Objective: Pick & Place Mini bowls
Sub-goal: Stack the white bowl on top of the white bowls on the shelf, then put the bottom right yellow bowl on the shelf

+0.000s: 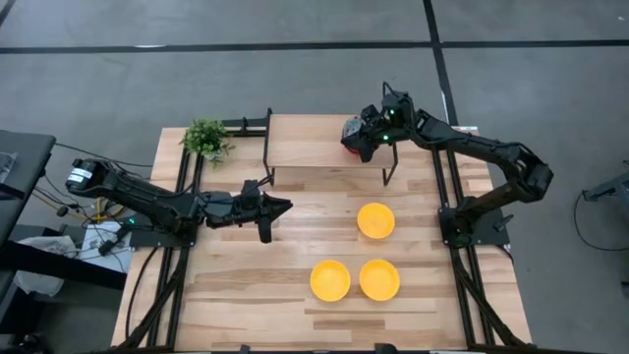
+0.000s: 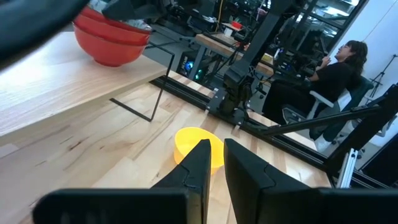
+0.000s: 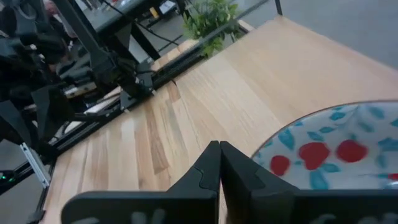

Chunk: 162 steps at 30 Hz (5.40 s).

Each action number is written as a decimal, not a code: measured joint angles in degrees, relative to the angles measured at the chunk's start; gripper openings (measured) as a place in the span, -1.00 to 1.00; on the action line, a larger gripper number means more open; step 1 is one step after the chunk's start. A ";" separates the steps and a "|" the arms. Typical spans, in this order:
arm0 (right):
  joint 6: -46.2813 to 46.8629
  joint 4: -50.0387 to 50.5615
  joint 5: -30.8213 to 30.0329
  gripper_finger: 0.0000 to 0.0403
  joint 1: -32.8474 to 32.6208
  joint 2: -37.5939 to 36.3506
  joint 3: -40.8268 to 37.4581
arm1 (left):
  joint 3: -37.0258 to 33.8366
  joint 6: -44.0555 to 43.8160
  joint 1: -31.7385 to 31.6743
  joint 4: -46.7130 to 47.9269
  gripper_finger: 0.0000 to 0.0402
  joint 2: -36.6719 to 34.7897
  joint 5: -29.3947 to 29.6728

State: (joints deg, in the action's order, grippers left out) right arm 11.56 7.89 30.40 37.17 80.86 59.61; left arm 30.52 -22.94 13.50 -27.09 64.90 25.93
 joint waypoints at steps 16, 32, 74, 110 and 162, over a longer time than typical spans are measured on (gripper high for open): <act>-0.32 2.50 1.24 -1.00 0.36 -0.44 4.57 | 0.00 0.02 0.00 0.00 -0.78 0.00 0.11; -9.03 17.86 4.16 -1.00 12.60 -0.74 11.76 | 0.00 0.11 0.02 0.00 -0.78 0.00 0.11; -15.56 33.97 9.78 -1.00 13.71 -9.00 11.63 | 0.00 -0.02 -0.17 -0.39 -0.78 0.00 0.13; 69.19 41.96 -27.43 -0.74 -68.21 -14.25 -8.59 | -2.23 0.00 -0.22 0.00 -0.78 0.00 -6.11; 74.69 29.96 -30.22 -0.99 -71.19 -0.11 -17.20 | -3.34 -0.04 -0.02 -0.61 -0.78 0.00 -13.42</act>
State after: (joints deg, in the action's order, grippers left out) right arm 86.25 37.85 0.18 -34.02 80.75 42.42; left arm 27.18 -22.98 13.47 -27.71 64.90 12.51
